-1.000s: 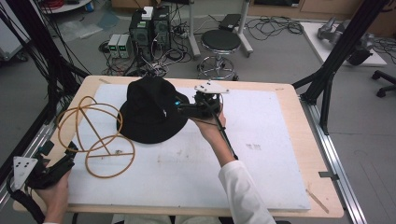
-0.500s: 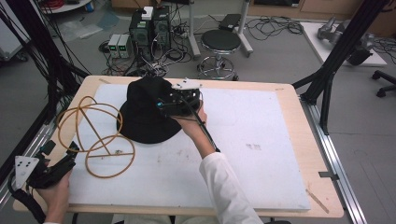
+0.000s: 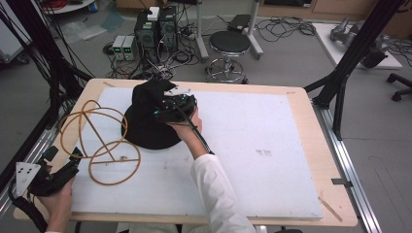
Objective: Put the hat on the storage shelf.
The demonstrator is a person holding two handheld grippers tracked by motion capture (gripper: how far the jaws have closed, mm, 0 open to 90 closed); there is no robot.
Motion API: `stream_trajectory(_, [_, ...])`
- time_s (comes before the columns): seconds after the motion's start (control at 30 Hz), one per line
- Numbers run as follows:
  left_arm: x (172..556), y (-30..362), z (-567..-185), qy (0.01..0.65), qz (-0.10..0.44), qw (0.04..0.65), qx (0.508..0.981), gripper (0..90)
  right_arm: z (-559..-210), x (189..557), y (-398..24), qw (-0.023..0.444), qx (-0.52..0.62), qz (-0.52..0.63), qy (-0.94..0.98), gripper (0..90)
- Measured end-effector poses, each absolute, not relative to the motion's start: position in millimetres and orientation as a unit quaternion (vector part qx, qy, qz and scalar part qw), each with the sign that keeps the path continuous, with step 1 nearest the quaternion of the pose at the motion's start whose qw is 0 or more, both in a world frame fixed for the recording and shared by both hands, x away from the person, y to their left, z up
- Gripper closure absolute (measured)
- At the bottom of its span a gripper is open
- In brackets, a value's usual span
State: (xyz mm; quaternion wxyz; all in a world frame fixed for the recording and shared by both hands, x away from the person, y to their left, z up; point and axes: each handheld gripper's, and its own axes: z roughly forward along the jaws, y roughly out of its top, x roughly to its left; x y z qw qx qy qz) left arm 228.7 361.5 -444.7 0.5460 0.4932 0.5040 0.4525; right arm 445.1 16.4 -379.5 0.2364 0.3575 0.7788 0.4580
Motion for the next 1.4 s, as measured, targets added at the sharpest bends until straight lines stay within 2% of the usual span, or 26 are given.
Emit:
stream_trajectory(0.33, [229,362,-445,0.503,0.451,0.546,0.496,23.7,-401,456,21,0.245,0.376,0.433,0.782,9.3])
stream_trajectory(0.4, [229,362,-445,0.503,0.451,0.546,0.495,23.7,-400,455,22,0.246,0.366,0.437,0.784,20.3])
stream_trajectory(0.5, [229,362,-445,0.503,0.451,0.546,0.495,23.7,-397,451,25,0.26,0.349,0.434,0.789,30.1])
stream_trajectory(0.67, [229,361,-445,0.502,0.45,0.546,0.497,23.7,-394,447,27,0.219,0.342,0.439,0.801,61.3])
stream_trajectory(0.8, [229,360,-445,0.501,0.45,0.547,0.498,23.7,-394,446,28,0.22,0.334,0.431,0.809,83.2])
stream_trajectory(1.0, [229,361,-445,0.502,0.449,0.547,0.497,23.7,-393,450,21,0.184,0.351,0.446,0.803,86.2])
stream_trajectory(1.4, [229,362,-445,0.503,0.45,0.546,0.497,23.7,-393,447,18,0.18,0.36,0.456,0.794,86.4])
